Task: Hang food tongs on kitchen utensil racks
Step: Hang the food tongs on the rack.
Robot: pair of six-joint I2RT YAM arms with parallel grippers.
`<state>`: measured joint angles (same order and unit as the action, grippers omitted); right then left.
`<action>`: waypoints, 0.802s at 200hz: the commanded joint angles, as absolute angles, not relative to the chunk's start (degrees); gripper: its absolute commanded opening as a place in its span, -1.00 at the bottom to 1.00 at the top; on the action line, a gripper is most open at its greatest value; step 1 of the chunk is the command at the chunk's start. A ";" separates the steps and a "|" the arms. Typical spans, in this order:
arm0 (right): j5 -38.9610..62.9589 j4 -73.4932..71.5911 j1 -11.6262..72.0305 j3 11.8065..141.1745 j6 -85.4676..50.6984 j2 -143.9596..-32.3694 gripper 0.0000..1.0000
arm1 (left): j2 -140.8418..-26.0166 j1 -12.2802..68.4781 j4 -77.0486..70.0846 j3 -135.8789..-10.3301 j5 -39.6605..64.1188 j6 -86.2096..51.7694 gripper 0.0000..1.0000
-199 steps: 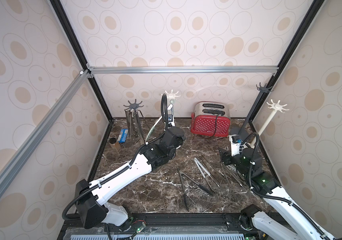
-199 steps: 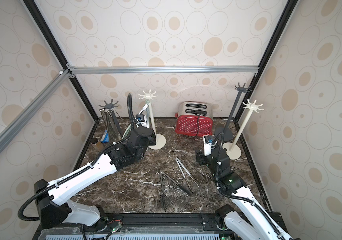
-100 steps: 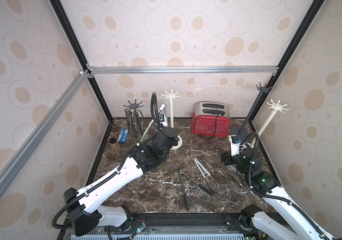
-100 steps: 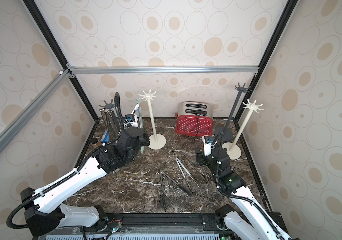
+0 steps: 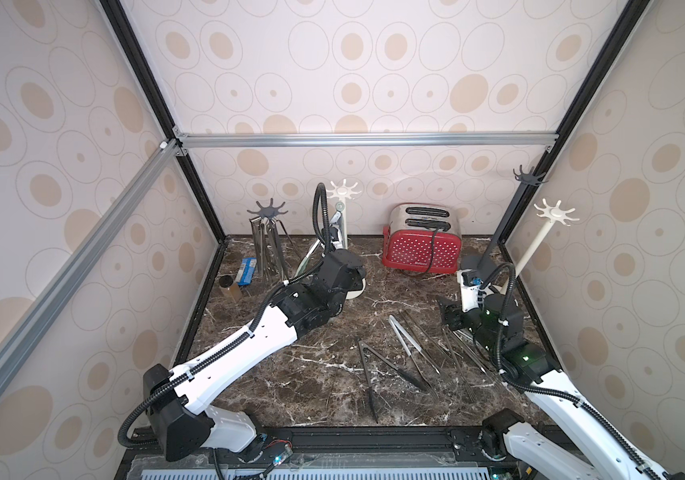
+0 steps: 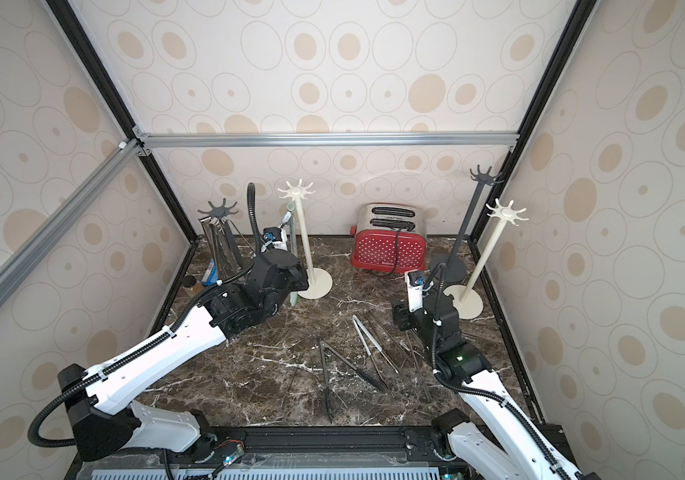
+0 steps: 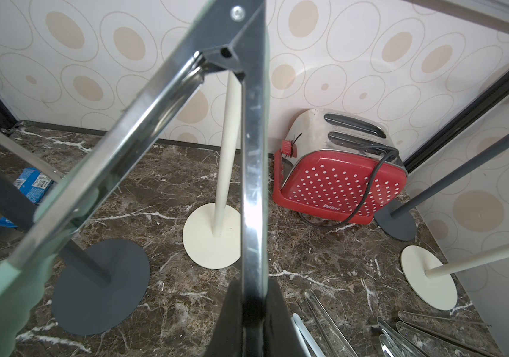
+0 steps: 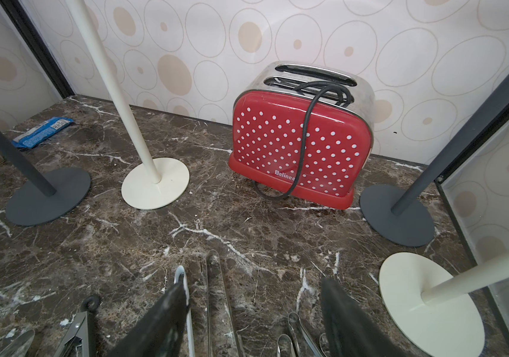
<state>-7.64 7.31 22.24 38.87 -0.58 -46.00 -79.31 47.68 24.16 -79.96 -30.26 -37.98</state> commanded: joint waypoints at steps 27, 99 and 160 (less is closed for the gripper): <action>-6.60 6.75 21.45 38.32 -0.11 -46.36 0.42 | -79.67 46.53 21.38 -83.15 -31.33 -38.63 -1.00; -5.89 6.45 21.04 38.25 -0.28 -47.28 0.41 | -81.89 45.26 19.71 -84.11 -31.16 -38.27 -1.00; -5.44 6.33 20.91 38.24 -0.26 -47.88 0.41 | -81.74 44.73 18.72 -83.67 -31.78 -37.60 -1.00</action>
<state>-5.98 7.27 21.26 38.83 -0.58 -47.70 -82.21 45.36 21.08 -80.95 -29.93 -37.93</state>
